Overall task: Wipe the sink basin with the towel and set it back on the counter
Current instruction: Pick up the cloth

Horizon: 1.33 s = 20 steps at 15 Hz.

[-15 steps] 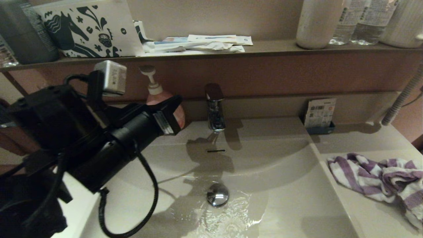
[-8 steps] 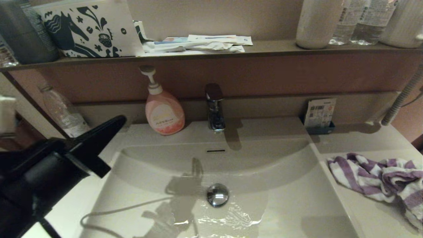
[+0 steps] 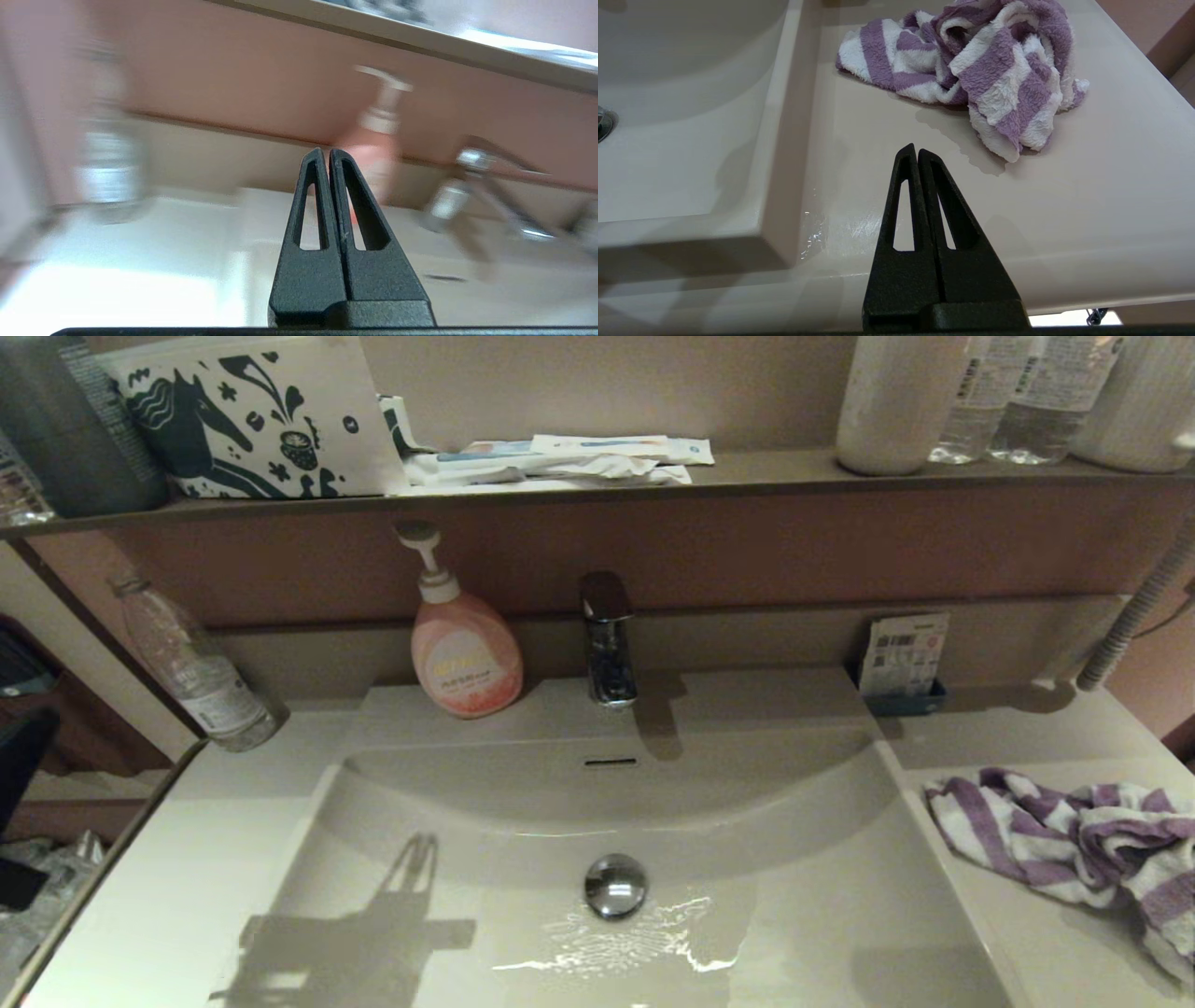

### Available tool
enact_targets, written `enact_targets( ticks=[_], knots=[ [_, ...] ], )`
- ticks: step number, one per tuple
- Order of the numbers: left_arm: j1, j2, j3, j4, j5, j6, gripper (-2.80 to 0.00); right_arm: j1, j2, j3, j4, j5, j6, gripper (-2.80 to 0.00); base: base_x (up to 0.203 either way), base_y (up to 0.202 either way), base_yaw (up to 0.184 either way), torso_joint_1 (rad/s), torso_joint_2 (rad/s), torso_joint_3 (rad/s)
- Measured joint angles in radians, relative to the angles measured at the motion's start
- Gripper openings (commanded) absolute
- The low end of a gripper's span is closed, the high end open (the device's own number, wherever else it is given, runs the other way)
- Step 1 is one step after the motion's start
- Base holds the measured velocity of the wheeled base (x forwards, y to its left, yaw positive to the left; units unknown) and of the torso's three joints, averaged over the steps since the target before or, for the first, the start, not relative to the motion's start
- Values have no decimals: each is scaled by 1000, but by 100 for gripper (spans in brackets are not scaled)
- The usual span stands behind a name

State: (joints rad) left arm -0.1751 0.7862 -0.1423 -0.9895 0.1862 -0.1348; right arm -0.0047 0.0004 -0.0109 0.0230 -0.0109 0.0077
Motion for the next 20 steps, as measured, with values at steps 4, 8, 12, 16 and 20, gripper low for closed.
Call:
enact_targets(
  ticks=[4, 8, 12, 16, 20],
  knots=[
    [130, -179, 23, 129, -6, 50, -280, 0, 0, 0, 0, 0, 0, -280, 0, 0, 0, 0, 0, 0],
    [173, -389, 29, 346, -67, 73, -280, 0, 0, 0, 0, 0, 0, -280, 0, 0, 0, 0, 0, 0],
    [180, -590, 26, 630, -165, 74, -280, 0, 0, 0, 0, 0, 0, -280, 0, 0, 0, 0, 0, 0],
    [178, -742, 39, 846, -244, 71, -280, 0, 0, 0, 0, 0, 0, -280, 0, 0, 0, 0, 0, 0],
    [178, -780, 111, 844, -247, 76, -280, 0, 0, 0, 0, 0, 0, -280, 0, 0, 0, 0, 0, 0]
  ],
)
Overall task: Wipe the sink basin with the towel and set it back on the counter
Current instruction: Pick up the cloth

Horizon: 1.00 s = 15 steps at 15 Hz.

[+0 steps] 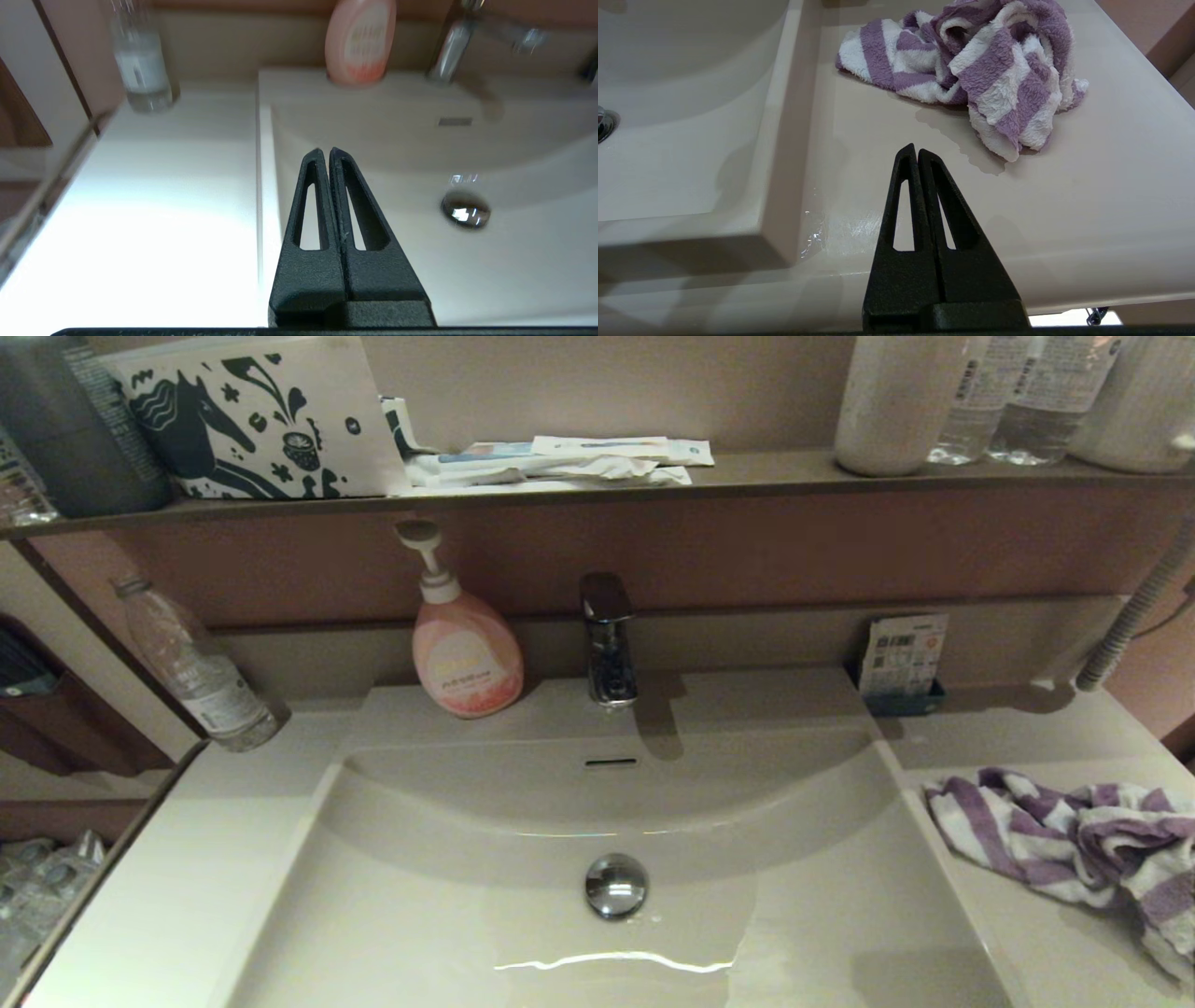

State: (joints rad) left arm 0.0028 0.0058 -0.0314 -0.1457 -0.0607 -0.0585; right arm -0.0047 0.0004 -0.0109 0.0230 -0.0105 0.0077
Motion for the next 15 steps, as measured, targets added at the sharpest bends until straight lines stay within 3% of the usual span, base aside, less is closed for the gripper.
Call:
enact_targets(
  ticks=[6, 15],
  knots=[
    [0, -6, 31, 34, 71, -2, -280, 0, 0, 0, 0, 0, 0, -280, 0, 0, 0, 0, 0, 0],
    [0, -6, 31, 67, 67, -10, -280, 0, 0, 0, 0, 0, 0, -280, 0, 0, 0, 0, 0, 0]
  ],
)
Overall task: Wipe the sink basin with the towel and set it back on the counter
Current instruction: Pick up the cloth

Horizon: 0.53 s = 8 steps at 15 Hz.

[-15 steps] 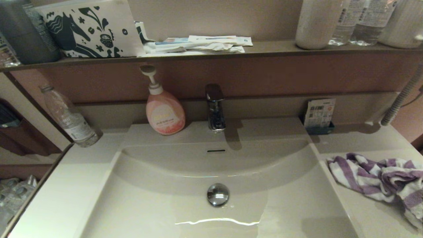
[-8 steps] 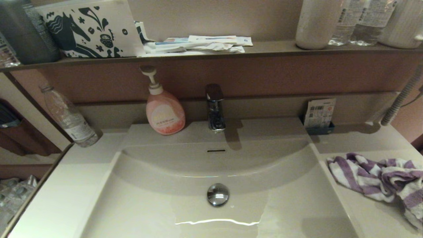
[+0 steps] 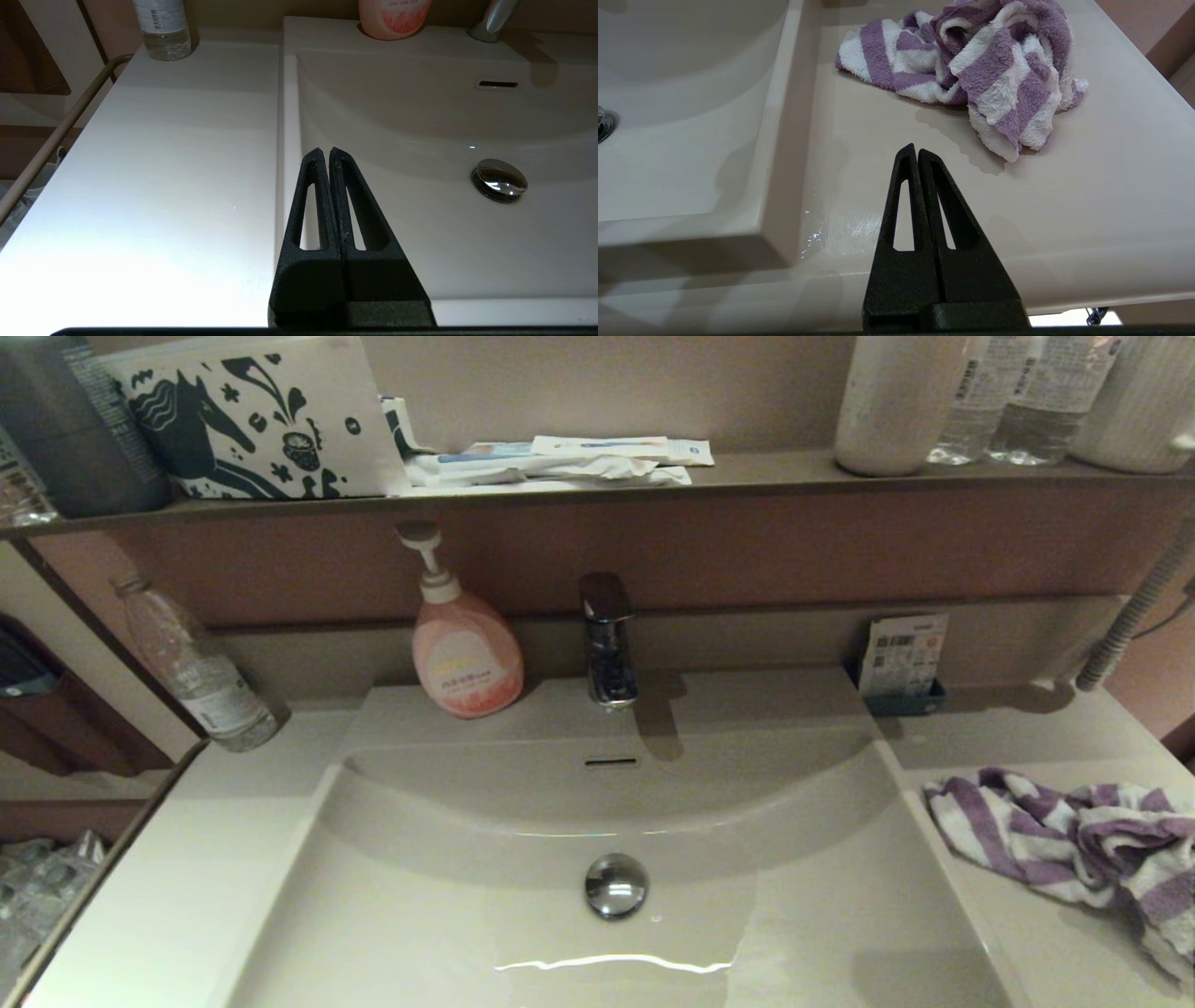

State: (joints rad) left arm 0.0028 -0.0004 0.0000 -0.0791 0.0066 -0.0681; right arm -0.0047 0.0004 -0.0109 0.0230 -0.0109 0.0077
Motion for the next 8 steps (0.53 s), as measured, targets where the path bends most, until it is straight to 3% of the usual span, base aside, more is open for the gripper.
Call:
enact_targets(
  ticks=[8],
  knots=[
    [0, 0, 0, 0, 0, 0, -280, 0, 0, 0, 0, 0, 0, -280, 0, 0, 0, 0, 0, 0]
  ],
)
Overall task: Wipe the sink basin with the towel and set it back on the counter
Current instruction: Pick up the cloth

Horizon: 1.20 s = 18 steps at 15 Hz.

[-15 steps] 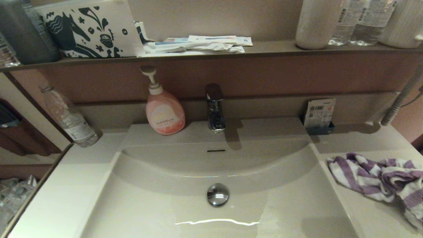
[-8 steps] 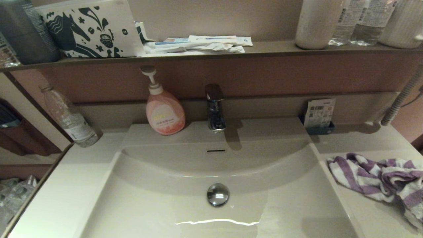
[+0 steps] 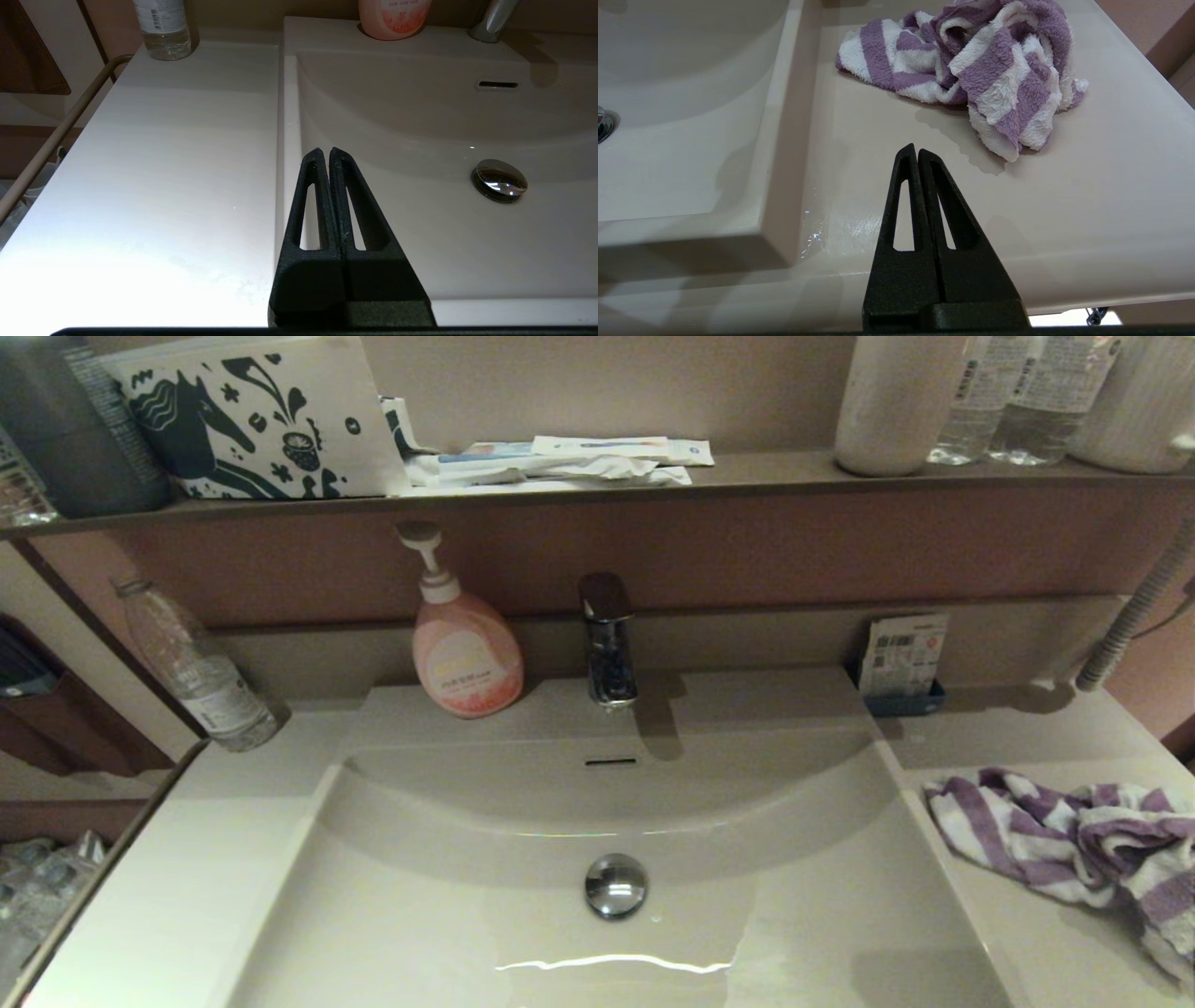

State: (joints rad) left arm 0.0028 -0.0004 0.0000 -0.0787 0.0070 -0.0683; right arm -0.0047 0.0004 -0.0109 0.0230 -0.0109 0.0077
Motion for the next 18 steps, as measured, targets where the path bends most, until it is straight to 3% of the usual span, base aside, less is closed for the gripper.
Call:
enact_targets(
  ticks=[14, 18],
  knots=[
    [0, 0, 0, 0, 0, 0, -280, 0, 0, -5, 7, 7, -36, -280, 0, 0, 0, 0, 0, 0],
    [0, 0, 0, 0, 0, 0, -280, 0, 43, -91, 14, 4, -46, -280, 0, 0, 0, 0, 0, 0]
  ],
)
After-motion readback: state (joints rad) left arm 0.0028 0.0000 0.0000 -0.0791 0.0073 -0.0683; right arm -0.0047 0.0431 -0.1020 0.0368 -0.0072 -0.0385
